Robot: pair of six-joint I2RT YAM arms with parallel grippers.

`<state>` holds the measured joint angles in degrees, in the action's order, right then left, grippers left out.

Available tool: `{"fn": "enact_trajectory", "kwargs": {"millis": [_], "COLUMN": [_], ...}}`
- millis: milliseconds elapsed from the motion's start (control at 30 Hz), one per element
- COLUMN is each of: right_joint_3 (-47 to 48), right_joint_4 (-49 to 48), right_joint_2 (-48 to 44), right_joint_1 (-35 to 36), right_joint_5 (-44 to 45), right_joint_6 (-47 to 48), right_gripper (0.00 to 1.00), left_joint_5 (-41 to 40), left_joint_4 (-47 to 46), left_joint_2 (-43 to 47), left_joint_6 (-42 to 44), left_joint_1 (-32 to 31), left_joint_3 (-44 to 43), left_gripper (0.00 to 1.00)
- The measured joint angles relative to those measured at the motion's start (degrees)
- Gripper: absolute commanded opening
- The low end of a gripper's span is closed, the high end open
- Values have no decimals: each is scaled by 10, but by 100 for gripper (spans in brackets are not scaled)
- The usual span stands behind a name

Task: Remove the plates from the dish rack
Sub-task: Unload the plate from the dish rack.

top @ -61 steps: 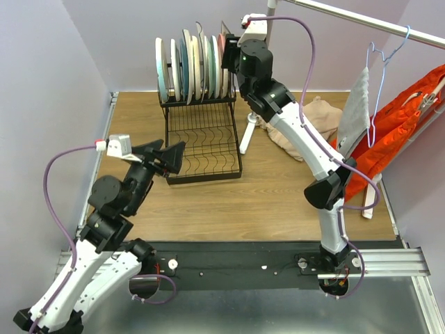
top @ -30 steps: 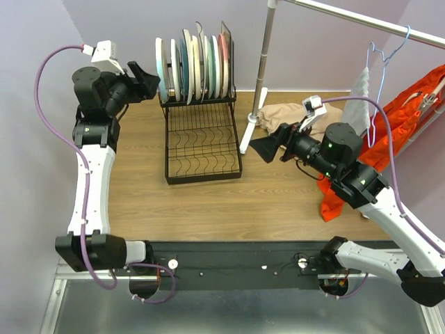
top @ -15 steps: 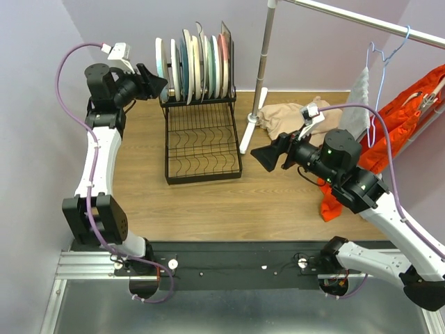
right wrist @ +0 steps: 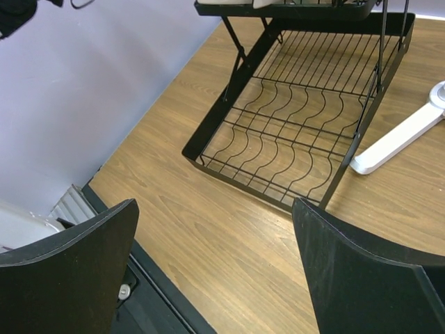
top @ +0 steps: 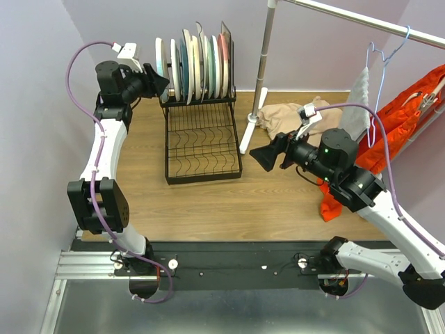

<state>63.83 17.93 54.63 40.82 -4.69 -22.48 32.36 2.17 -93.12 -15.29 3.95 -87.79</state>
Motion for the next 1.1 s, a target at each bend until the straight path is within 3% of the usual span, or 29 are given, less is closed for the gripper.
{"fn": "enact_trajectory", "kwargs": {"millis": [600,800,1100], "right_joint_3": [0,0,0], "right_joint_4": [0,0,0], "right_joint_2": [30,32,33], "right_joint_1": [0,0,0], "right_joint_5": [7,7,8], "right_joint_6": [-10,-16,-21], "right_gripper": [100,100,100], "left_joint_5": [-129,-149,-229], "left_joint_4": [1,7,33], "left_joint_2": [-16,-35,-42], "left_joint_6": [61,74,96], "left_joint_1": [-40,-57,-88], "left_joint_3": [-52,-73,-90], "left_gripper": [49,56,48]}}
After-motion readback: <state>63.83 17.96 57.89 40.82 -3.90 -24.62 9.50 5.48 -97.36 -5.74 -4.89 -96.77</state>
